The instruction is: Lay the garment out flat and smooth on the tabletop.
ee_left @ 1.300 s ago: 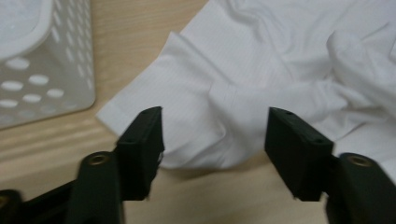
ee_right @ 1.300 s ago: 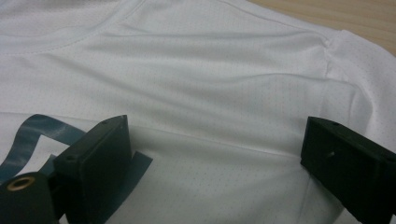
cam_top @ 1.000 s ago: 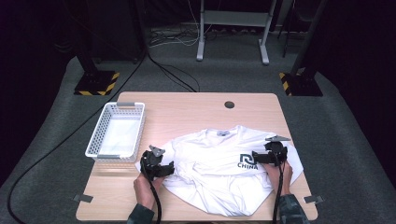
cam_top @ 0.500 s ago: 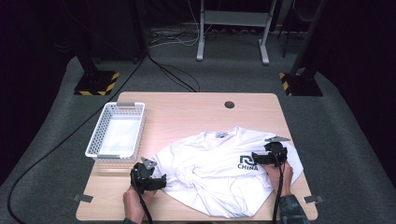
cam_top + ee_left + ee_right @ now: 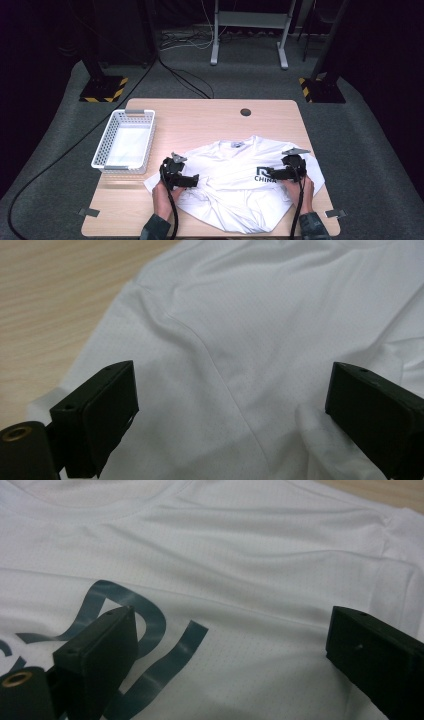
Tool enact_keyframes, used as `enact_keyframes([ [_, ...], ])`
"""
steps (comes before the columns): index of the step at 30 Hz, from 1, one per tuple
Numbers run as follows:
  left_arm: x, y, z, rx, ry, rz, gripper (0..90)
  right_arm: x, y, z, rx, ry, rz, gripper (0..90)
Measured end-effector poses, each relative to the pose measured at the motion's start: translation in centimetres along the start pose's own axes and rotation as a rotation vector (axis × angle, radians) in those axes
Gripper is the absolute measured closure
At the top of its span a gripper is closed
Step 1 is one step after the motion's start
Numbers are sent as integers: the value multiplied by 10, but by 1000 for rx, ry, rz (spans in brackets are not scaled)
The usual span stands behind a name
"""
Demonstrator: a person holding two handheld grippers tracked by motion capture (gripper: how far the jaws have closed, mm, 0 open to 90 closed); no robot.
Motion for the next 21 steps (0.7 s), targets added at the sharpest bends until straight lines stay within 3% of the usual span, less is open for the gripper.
enact_keyframes([
  [3,4,-7,2,19,8,31,47,3,-1,0,-8,-2,24,55],
  [6,3,-9,6,23,14,27,43,6,-4,1,-1,10,43,54],
  [13,-11,-21,21,-28,2,53,44,2,-9,0,15,0,39,40],
  [18,-27,-32,32,-27,34,51,49,2,-9,-2,16,0,34,40],
  [21,-26,-21,25,-18,32,3,53,7,0,-7,16,-30,26,44],
])
Point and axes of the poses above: each handheld gripper's, and its own axes: y roughly backward along the jaws, x roughly out of its underside, z roughly to its left, the point moved 6 cm from there along -y, roughly forward along the jaws, and after that the axes turned 2 degrees about -z, right-handed, at the moved point
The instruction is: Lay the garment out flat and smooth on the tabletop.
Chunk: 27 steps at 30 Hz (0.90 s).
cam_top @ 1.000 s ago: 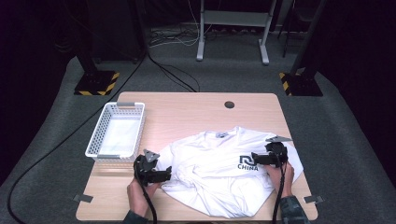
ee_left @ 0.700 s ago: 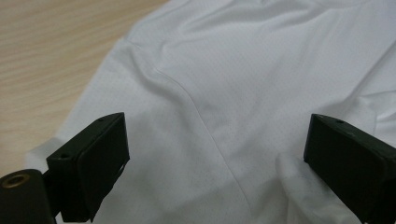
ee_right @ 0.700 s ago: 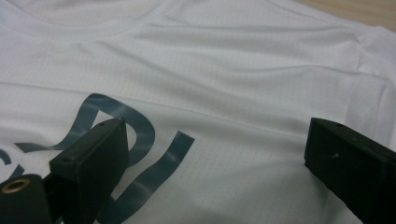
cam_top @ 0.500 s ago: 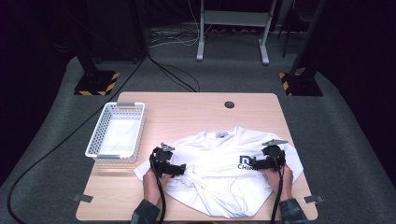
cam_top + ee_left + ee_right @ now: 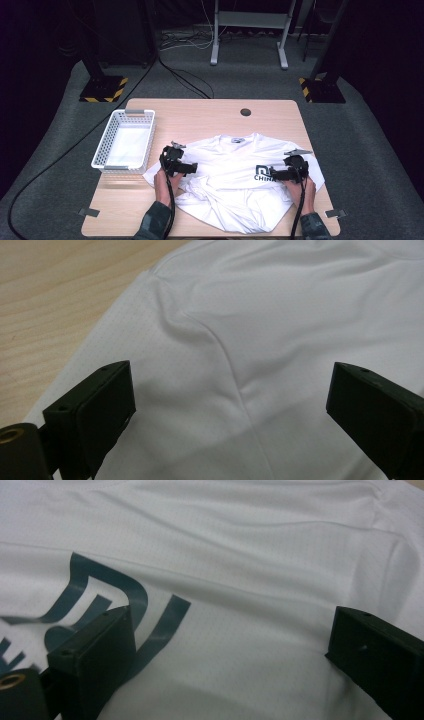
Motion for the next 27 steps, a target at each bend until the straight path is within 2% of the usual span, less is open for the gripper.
enact_keyframes([
  [2,9,9,-10,-4,-30,-9,52,6,4,-3,18,10,10,42],
  [4,21,15,-17,-20,-44,-4,53,12,8,-4,26,14,9,44],
  [7,38,16,-18,-30,-41,22,59,18,14,-3,35,7,21,44],
  [8,39,17,-16,-38,-46,7,55,21,16,-3,40,0,17,44],
  [10,37,16,-13,-38,-39,20,57,27,21,-1,47,-4,16,44],
  [13,28,9,-6,-51,-51,41,56,32,26,1,51,-9,15,43],
  [15,23,6,-3,-43,-42,59,51,30,25,0,49,-9,24,35],
  [17,19,8,-2,-46,-33,49,58,25,23,-1,63,8,36,45],
  [18,17,11,-3,-41,-35,27,57,22,24,-1,72,16,26,46],
  [19,15,13,-5,-36,-37,5,58,19,24,0,60,16,12,47],
  [21,13,13,-11,-29,-51,-7,53,13,23,7,39,25,4,44],
  [24,15,6,-19,-12,-75,22,43,10,15,16,10,44,19,41],
  [27,18,-1,-23,8,-80,48,41,14,9,21,-5,43,43,33],
])
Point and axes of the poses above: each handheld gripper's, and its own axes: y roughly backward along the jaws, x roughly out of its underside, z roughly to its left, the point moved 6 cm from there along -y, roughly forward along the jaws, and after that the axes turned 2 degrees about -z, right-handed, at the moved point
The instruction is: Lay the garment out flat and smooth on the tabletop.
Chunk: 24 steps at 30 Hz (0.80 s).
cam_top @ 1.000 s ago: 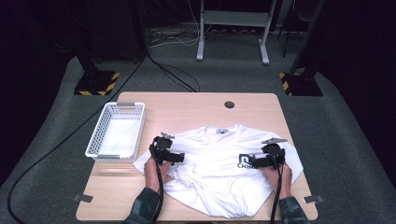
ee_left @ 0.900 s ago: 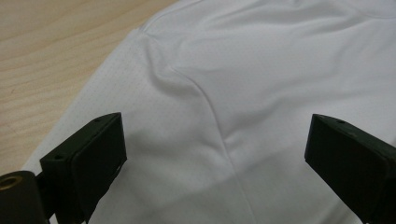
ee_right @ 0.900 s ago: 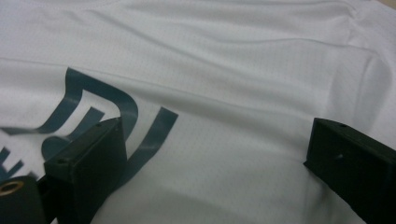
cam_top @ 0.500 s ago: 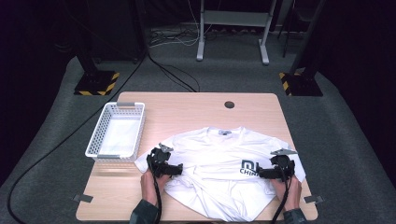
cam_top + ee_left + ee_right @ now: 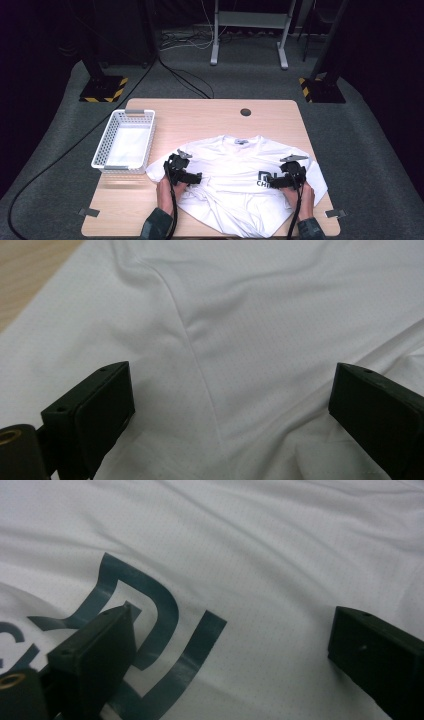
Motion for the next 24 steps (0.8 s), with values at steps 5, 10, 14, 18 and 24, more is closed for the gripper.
enact_keyframes([
  [5,-18,-16,6,-23,-15,21,32,-10,-8,-5,-2,2,12,34],
  [10,-65,-52,31,-49,11,42,26,-57,-47,-33,5,-5,12,30],
  [14,-101,-79,57,-83,51,77,22,-96,-79,-52,17,-20,29,27],
  [18,-119,-92,76,-106,85,104,16,-123,-101,-65,34,-43,32,25],
  [24,-132,-101,94,-123,105,140,5,-148,-120,-77,58,-69,56,26],
])
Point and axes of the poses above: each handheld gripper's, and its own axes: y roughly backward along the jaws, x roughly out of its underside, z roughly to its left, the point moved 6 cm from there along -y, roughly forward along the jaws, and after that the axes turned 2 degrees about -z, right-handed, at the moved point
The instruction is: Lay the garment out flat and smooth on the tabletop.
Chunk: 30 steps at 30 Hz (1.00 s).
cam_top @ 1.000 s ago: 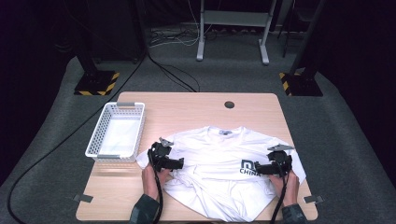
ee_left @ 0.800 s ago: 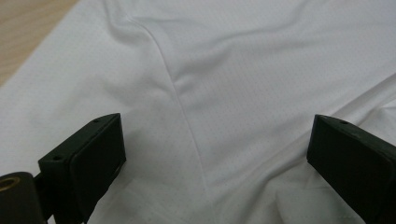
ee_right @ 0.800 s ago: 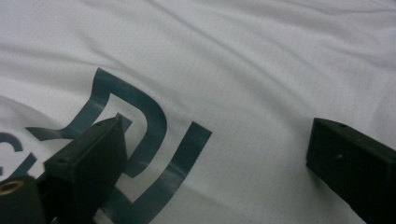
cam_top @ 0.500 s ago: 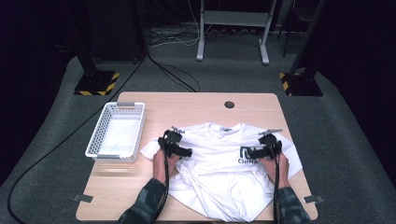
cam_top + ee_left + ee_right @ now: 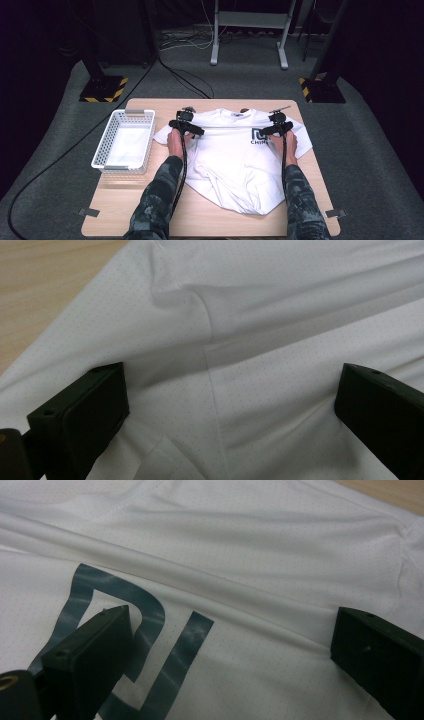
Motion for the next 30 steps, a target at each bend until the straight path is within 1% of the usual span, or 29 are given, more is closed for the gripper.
enact_keyframes([
  [2,0,0,0,0,0,-1,3,-2,-2,0,4,-4,-7,22],
  [3,1,1,0,-5,-5,18,3,-2,-2,0,4,-4,-7,22],
  [4,4,4,1,-12,4,31,4,-3,-1,2,14,-5,-9,22],
  [5,6,7,2,-23,25,36,10,-2,1,2,13,-5,-15,26],
  [6,8,12,2,-20,31,31,15,-1,5,2,7,1,-20,23],
  [7,10,18,0,-6,38,11,13,-1,11,2,-12,-4,-29,22],
  [8,12,25,-3,5,30,-15,11,0,19,2,-30,-12,-46,24],
  [9,15,33,-8,9,9,-33,15,2,29,2,-49,-21,-64,29],
  [10,21,44,-17,25,-22,-59,19,4,40,2,-67,-33,-90,30],
  [11,25,50,-22,35,-49,-67,20,9,55,3,-83,-32,-114,32],
  [13,38,67,-38,60,-109,-97,34,19,75,5,-92,-30,-134,38],
  [14,46,75,-46,70,-141,-109,46,27,86,8,-106,-22,-137,45],
  [15,54,82,-54,79,-167,-120,48,36,95,11,-103,-12,-138,53],
  [16,62,89,-62,101,-196,-134,49,46,104,14,-92,7,-131,52],
  [17,71,94,-70,110,-235,-137,56,57,111,18,-93,22,-121,56],
  [18,81,97,-78,111,-267,-143,56,69,117,23,-96,26,-120,67],
  [19,90,99,-86,123,-302,-141,59,81,121,29,-101,29,-111,64],
  [20,100,100,-94,136,-330,-132,60,94,124,35,-105,37,-97,65],
  [21,109,99,-101,138,-364,-124,59,106,125,41,-108,50,-95,69],
  [22,118,97,-106,139,-394,-108,62,118,125,47,-109,63,-80,69],
  [23,126,94,-110,140,-405,-91,61,127,123,52,-110,70,-70,70],
  [24,133,90,-113,147,-403,-77,61,135,121,56,-108,80,-60,76],
  [25,139,87,-113,167,-375,-84,62,141,119,58,-91,92,-49,77],
  [26,144,87,-112,188,-321,-98,64,147,116,58,-64,107,-38,78],
  [27,147,87,-110,195,-299,-97,63,151,113,56,-64,93,-37,73],
  [28,153,90,-109,188,-271,-116,63,152,113,54,-80,71,-43,67],
  [30,160,94,-109,181,-238,-137,64,156,115,46,-56,45,-50,67],
])
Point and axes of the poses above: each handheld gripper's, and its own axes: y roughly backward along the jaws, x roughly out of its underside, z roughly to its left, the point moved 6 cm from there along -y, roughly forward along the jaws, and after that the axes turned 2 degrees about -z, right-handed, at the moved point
